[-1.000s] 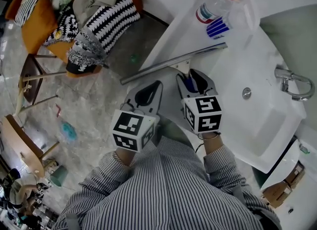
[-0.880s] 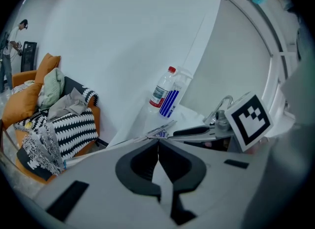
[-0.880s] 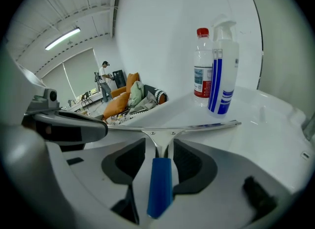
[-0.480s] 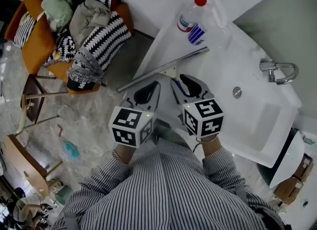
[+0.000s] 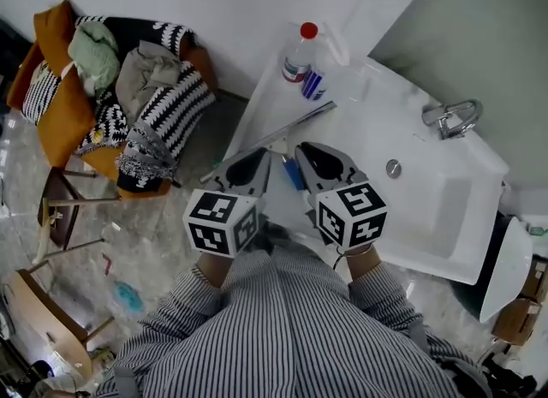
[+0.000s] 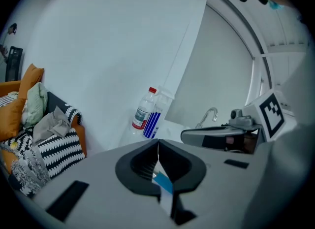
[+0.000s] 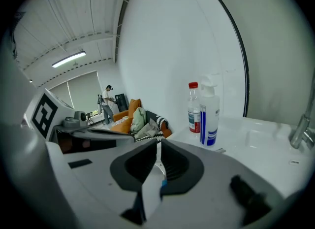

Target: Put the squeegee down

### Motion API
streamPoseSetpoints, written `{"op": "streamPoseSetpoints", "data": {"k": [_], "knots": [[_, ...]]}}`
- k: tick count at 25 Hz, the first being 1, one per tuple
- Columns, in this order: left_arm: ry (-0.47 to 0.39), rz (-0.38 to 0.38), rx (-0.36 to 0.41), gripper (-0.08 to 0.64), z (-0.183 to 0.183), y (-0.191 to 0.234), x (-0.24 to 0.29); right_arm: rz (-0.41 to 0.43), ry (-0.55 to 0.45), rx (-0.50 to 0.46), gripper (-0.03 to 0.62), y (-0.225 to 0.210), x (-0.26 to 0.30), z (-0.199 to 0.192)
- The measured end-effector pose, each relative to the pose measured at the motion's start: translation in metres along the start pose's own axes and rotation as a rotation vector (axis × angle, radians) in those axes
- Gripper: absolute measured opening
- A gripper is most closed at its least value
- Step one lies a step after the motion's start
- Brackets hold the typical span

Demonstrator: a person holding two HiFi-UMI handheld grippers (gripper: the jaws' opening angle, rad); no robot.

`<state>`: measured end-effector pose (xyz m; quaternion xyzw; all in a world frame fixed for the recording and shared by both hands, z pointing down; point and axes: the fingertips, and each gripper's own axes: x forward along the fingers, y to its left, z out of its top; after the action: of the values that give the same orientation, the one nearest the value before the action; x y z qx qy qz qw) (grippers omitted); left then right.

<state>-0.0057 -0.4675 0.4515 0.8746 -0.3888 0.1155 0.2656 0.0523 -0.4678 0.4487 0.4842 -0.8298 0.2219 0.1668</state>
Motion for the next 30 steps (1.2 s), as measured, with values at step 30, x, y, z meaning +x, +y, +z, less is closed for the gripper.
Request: {"op": "streamPoseSetpoints", "data": {"k": [30], "knots": [[-0.141,-0.092,0.105,0.012,0.056,-0.049,-0.010,-0.035,-0.301,-0.069,0.015,0.006,-0.064,0.069]]}}
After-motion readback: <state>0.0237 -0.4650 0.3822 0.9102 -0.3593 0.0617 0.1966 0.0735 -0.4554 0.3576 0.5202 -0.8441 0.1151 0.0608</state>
